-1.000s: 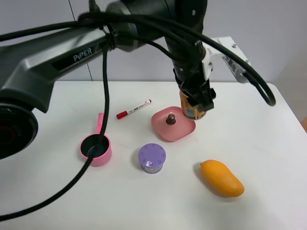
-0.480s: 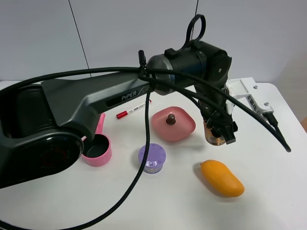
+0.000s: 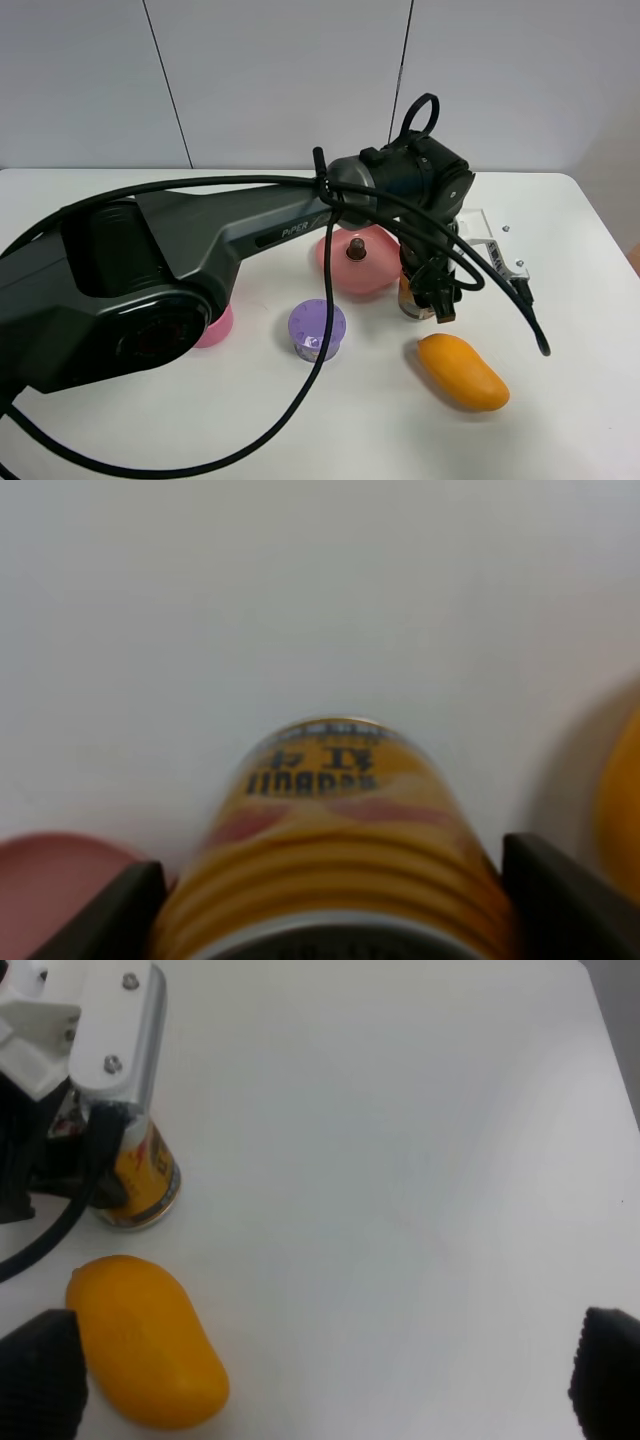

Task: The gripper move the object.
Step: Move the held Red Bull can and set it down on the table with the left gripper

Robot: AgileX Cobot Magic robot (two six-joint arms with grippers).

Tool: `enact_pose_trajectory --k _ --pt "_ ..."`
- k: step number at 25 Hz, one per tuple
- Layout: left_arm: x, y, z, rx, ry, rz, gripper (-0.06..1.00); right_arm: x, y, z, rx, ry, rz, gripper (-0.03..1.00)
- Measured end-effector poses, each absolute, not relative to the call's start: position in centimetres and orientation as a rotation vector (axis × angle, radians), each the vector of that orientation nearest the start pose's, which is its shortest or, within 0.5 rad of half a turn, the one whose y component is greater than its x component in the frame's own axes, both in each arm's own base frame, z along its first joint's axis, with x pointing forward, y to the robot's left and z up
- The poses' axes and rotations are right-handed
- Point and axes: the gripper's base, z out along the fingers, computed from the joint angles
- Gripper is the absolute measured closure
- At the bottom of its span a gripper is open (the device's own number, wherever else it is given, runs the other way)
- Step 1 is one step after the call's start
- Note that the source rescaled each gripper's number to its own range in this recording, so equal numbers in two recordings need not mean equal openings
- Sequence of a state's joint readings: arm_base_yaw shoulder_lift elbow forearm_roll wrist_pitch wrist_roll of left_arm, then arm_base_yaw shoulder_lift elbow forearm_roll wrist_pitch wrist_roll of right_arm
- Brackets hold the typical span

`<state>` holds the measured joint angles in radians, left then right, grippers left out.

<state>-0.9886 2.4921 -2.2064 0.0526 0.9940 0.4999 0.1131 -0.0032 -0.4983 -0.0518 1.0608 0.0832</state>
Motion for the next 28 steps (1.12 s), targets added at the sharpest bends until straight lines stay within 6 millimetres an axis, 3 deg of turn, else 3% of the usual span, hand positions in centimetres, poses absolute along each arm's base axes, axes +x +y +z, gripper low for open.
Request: enact_pose_trajectory --k 4,19,21,24,26,28 --pt "29.5 -44.0 14.1 1.923 2.041 -0.037 0.93 -0.5 -0.5 27.7 -0.028 2.042 0.061 -0.03" --pt "29.0 -43.8 14.0 1.953 2.091 -0.072 0.93 -0.5 -0.5 27.7 -0.028 2.042 0.061 -0.03" --pt "29.0 -43.9 14.0 1.942 2.093 -0.078 0.76 -0.5 -0.5 27.7 -0.028 2.042 0.061 -0.03" --pt "29.3 -44.1 14.5 1.914 2.063 -0.072 0.2 -0.5 -0.5 27.7 -0.028 2.042 0.061 -0.03" --pt "29.5 -44.0 15.3 1.906 2.047 -0.049 0.01 -0.5 -0.5 27.7 -0.028 2.042 0.061 -0.03" --pt "29.6 -43.8 16.5 1.895 2.052 -0.025 -0.05 -0.5 -0.5 27.7 -0.028 2.042 0.061 -0.03"
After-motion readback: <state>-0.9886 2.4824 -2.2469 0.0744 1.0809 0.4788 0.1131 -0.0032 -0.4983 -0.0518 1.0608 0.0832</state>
